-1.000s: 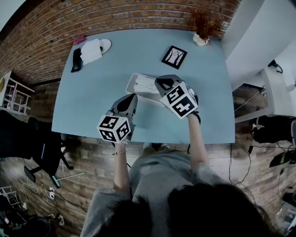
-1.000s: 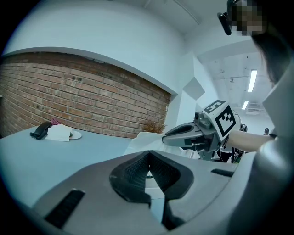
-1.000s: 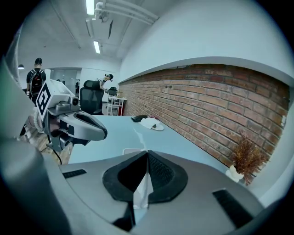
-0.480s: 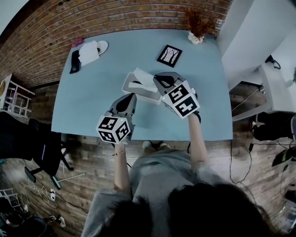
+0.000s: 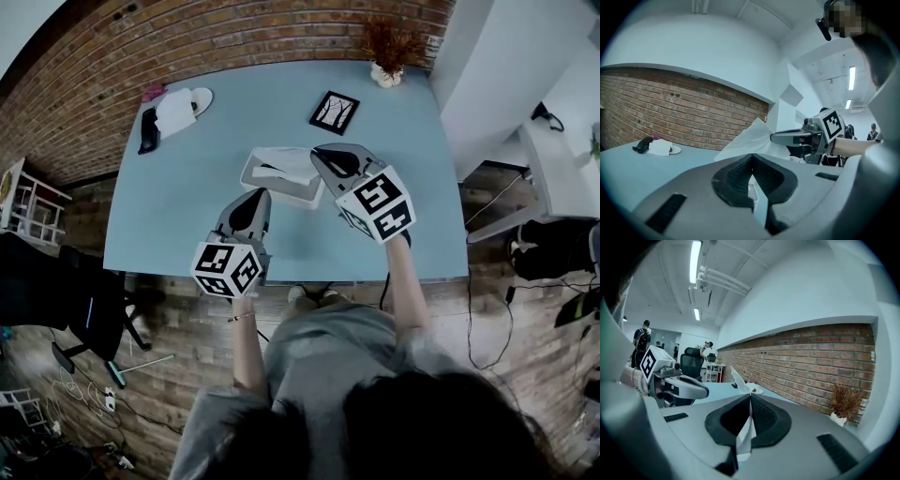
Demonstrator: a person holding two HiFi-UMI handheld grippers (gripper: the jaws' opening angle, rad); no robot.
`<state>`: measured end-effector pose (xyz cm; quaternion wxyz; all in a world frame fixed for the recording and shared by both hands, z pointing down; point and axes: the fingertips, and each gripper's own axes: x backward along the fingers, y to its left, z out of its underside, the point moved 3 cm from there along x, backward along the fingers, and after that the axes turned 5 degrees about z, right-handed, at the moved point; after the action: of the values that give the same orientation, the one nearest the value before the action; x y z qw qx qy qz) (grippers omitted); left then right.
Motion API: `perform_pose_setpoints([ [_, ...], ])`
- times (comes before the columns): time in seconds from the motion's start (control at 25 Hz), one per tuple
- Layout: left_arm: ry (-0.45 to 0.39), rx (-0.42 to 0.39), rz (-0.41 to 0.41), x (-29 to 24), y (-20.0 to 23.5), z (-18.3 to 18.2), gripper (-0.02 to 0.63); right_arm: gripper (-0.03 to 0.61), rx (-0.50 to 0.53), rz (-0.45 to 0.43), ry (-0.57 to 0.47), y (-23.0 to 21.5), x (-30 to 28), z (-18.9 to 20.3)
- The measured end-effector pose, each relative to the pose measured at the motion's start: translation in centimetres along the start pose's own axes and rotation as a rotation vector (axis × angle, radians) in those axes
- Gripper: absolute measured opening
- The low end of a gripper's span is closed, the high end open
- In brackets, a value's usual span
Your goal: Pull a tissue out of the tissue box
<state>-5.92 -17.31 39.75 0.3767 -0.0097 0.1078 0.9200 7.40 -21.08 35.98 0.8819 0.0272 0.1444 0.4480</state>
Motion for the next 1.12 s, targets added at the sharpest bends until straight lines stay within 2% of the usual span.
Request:
perform_pose_setpoints([
  [0.28,-0.065,-0.043,-0.025,1.9,-1.5,-1.4,0.003,0.0,-0.047,0.003,-0.031,0.6,2.9,2.1],
  [0.76,-0.078,-0.07,-0.037,3.2,-3.3,-0.8,0.003,0.0,-0.079,0.026,-0.065,1.2,5.2,3.9],
  [1.12,-0.072,-0.088,-0.031,2.7,-3.8,-0.8,0.003,0.0,-0.08,0.037,-0.111,0.7,5.5,3.2],
])
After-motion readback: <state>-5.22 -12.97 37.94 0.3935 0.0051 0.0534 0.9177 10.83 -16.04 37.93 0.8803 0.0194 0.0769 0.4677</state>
